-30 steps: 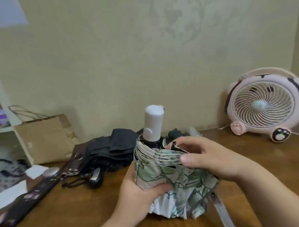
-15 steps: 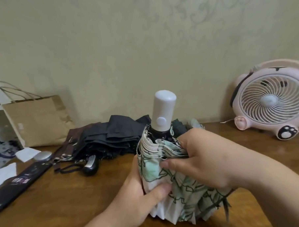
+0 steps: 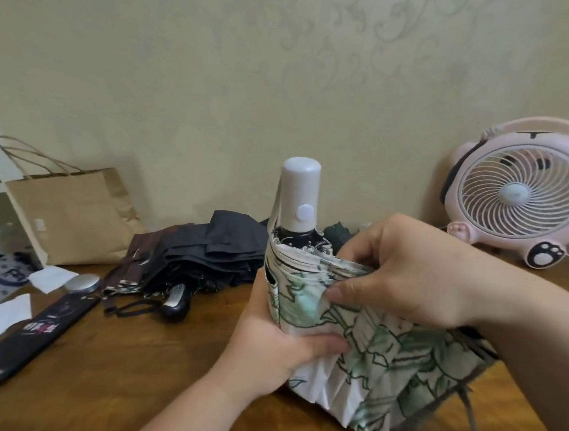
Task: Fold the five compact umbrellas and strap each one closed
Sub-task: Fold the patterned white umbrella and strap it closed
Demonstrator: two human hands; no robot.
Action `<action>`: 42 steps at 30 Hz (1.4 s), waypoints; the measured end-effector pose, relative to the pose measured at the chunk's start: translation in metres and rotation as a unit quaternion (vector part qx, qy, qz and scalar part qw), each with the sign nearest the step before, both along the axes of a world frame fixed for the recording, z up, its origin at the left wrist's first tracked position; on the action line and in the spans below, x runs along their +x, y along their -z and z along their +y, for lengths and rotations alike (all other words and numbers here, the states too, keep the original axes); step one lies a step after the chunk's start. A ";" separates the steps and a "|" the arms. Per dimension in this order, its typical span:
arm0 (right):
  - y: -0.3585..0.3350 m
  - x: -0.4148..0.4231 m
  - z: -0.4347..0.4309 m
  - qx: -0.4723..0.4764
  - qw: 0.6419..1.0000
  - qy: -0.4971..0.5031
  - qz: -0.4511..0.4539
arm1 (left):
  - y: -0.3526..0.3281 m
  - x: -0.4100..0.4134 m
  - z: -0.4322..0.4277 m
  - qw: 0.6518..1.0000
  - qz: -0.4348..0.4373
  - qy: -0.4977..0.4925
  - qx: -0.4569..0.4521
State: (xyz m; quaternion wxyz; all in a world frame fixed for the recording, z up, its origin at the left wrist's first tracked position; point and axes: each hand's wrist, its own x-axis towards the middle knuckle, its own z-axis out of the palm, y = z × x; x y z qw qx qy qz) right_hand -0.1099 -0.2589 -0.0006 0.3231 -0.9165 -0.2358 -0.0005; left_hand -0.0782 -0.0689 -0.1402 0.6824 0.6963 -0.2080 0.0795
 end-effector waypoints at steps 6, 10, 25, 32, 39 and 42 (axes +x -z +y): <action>0.004 0.002 -0.002 0.104 0.994 0.010 0.040 | -0.001 -0.009 -0.012 1.000 0.013 0.005 -0.027; 0.006 0.001 -0.006 0.111 0.992 -0.027 0.061 | -0.001 -0.013 -0.013 0.999 -0.014 -0.044 0.024; 0.034 0.012 -0.007 0.028 0.999 -0.022 -0.007 | 0.000 -0.008 0.001 1.000 0.000 -0.004 0.010; 0.035 0.030 -0.028 0.043 0.985 -0.086 0.142 | -0.005 -0.006 0.012 0.968 0.120 0.210 -0.067; 0.038 0.047 -0.041 0.164 0.985 0.006 0.049 | -0.011 0.005 0.029 0.936 0.200 0.282 -0.070; 0.035 0.062 -0.045 0.196 0.962 0.047 -0.182 | -0.015 0.009 0.035 0.914 0.243 0.318 -0.070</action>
